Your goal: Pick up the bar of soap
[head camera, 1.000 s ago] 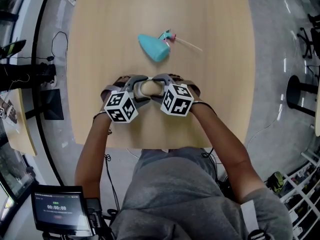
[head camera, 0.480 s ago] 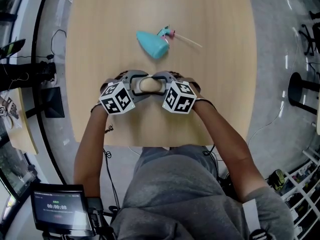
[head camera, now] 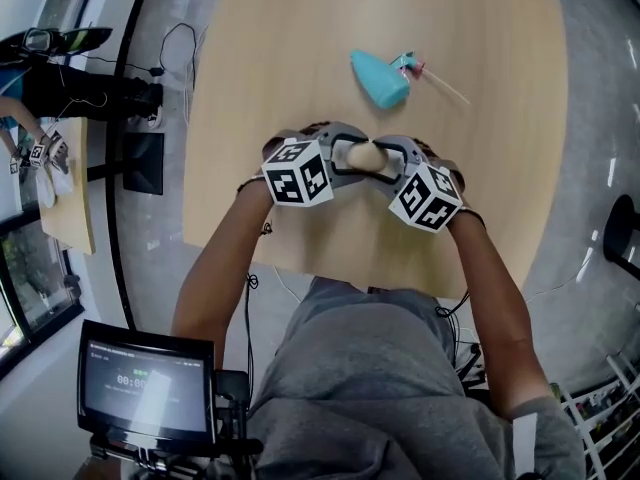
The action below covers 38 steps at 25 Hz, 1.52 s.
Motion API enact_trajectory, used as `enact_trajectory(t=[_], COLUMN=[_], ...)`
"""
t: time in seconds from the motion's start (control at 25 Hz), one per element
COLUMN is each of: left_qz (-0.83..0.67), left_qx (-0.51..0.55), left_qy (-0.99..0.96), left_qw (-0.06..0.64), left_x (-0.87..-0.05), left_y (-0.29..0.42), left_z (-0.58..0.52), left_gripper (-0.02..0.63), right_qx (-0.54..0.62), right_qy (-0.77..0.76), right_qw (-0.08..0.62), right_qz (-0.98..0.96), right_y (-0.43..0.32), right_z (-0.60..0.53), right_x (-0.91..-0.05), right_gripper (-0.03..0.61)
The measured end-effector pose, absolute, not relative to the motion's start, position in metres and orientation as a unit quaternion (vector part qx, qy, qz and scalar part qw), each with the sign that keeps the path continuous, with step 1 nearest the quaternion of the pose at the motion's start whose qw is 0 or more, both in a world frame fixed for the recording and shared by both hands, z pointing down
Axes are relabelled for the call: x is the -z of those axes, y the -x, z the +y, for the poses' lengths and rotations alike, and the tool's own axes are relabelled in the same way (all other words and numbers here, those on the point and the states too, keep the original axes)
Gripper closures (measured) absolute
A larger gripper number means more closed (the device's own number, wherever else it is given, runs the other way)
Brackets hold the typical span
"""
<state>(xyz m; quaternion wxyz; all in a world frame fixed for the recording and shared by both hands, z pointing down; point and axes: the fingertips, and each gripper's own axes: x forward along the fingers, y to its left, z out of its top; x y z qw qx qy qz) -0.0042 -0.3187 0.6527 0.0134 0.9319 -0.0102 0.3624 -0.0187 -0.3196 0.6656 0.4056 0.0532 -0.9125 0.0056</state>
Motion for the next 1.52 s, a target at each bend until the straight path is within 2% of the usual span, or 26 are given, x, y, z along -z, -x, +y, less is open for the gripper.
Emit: enact_trajectory(t=[0.88,1.52], left_qz=[-0.094,-0.198], left_qx=[-0.349,-0.343], left_qy=[-0.929,-0.914], left_qw=[-0.08,-0.088], left_x=[-0.553,-0.525], left_y=[0.069,0.166], left_z=[-0.29,-0.244], left_gripper=[0.357,0.357], right_qx=[0.112,0.185], right_qy=[-0.053,0.012], right_qw=[0.392,0.38], right_qz=[-0.911,-0.906], right_y=[0.085,0.182], right_z=[-0.294,-0.246], right_x=[-0.567,-0.539], right_gripper=[0.325,0.324])
